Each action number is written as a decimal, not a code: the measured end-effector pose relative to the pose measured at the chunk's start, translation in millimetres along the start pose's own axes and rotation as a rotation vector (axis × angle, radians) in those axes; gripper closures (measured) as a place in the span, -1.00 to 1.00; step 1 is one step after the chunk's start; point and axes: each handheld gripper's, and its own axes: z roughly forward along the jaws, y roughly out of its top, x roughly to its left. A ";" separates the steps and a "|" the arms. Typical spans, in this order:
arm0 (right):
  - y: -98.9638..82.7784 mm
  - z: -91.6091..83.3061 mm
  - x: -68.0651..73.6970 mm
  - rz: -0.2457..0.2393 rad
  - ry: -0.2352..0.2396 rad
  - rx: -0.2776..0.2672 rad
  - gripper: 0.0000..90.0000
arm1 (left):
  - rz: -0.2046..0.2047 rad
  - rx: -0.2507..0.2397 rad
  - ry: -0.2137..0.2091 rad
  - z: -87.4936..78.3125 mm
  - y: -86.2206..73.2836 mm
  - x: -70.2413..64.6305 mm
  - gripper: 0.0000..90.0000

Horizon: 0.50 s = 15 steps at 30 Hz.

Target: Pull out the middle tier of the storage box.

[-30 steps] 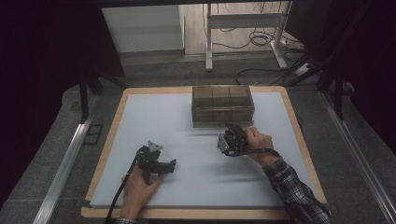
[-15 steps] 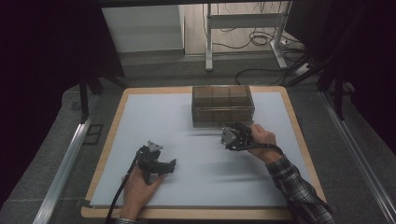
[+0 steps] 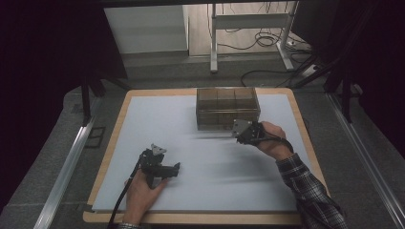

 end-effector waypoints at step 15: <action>-14.0 -8.8 -46.9 0.083 0.180 -0.034 0.61 | -0.003 0.000 -0.001 0.0 0.0 -0.2 -1.00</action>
